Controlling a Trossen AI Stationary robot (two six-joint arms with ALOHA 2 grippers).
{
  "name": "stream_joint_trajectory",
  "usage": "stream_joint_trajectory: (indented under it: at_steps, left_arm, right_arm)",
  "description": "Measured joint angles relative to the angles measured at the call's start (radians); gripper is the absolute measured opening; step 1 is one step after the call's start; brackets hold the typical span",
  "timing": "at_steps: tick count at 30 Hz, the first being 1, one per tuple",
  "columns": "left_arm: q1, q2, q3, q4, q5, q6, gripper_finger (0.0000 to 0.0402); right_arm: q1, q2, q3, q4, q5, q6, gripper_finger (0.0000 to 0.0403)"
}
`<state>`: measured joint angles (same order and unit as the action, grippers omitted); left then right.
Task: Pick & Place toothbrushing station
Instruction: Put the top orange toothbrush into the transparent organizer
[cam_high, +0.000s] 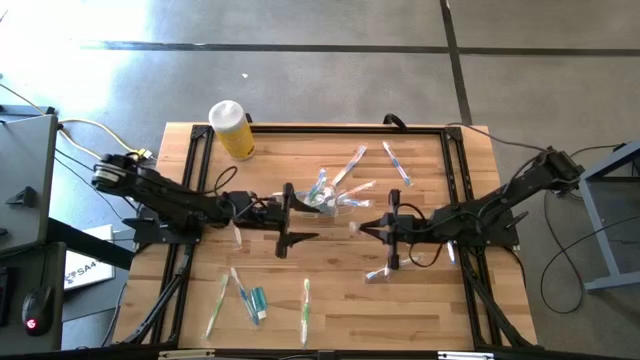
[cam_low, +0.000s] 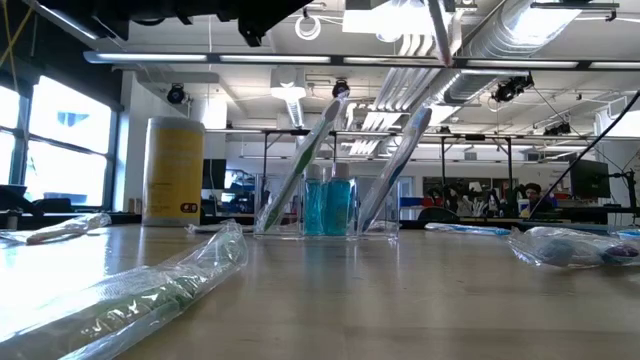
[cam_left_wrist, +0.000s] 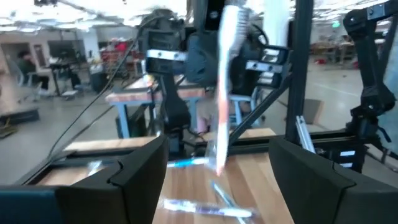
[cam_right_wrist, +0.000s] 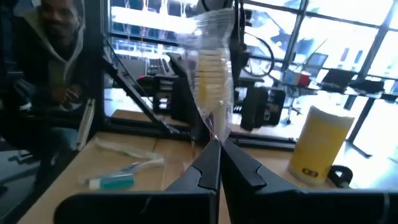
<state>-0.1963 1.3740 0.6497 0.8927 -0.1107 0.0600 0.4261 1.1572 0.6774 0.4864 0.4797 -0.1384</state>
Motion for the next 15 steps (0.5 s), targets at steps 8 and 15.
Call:
stream_joint_trajectory:
  at_steps: [8, 15]
  left_arm:
    - [0.000, 0.167, 0.111, 0.021, 0.042, 0.075, 0.0271]
    - [0.000, 0.241, 0.199, 0.024, -0.044, 0.146, 0.0271]
  right_arm:
    - [-0.068, 0.089, 0.000, 0.130, -0.047, -0.016, 0.0003]
    - [-0.075, 0.089, 0.000, 0.163, -0.102, -0.017, 0.0003]
